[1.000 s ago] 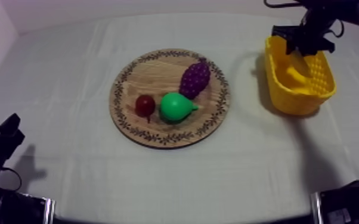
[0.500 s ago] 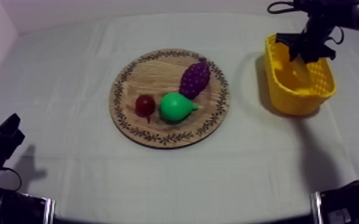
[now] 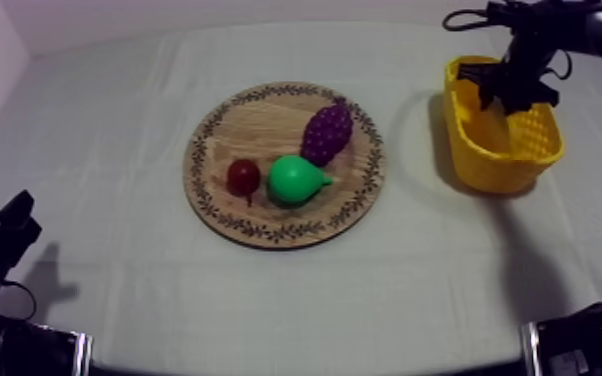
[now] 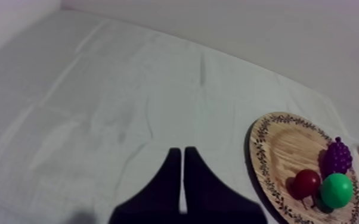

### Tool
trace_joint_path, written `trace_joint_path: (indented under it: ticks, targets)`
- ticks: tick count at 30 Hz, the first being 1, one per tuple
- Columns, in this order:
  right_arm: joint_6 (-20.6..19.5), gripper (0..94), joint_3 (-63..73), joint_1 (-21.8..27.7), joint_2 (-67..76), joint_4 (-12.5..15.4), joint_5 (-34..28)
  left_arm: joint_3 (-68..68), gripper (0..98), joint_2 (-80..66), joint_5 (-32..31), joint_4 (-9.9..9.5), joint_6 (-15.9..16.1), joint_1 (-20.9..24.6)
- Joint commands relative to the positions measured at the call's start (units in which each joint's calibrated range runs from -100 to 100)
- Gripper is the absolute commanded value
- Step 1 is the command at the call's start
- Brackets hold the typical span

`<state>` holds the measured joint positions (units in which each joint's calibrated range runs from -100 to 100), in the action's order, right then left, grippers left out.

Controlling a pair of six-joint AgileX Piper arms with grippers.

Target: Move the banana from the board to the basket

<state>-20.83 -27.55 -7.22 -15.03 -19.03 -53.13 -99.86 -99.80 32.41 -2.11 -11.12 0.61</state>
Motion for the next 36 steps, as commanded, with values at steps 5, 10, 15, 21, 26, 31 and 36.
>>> trace_joint_path:
  ticks: [5, 10, 15, 21, 26, 31, 36]
  targets:
    - [-0.2, 34.5, -0.4, -0.1, 0.3, 0.1, 0.0, 0.0, 0.1, 0.0, 0.0, -0.02, 0.0, 0.0]
    - [0.2, 27.6, -0.5, 0.0, 0.9, 0.4, 0.4, 0.0, 0.1, 0.0, 0.0, -0.02, 0.0, 0.0]
    - [-0.1, 21.1, -0.8, 0.2, 2.0, 0.2, 1.1, 0.0, 0.1, 0.0, 0.0, -0.02, 0.0, 0.0]
    - [-0.5, 15.2, -2.7, 0.5, 6.5, -1.0, 3.1, 0.0, 0.1, 0.0, 0.0, -0.02, 0.0, 0.0]
    - [-0.5, 11.3, -9.1, 2.0, 16.0, -1.8, 8.0, 0.0, 0.1, 0.0, 0.0, -0.02, 0.0, 0.0]
    - [-1.6, 6.1, -24.5, 4.5, 30.7, -3.0, 17.6, 0.0, 0.1, 0.0, 0.0, -0.02, 0.0, 0.0]
    - [-0.9, 1.5, -39.1, 6.0, 46.8, -3.0, 23.6, 0.0, 0.1, 0.0, 0.0, -0.02, 0.0, 0.0]
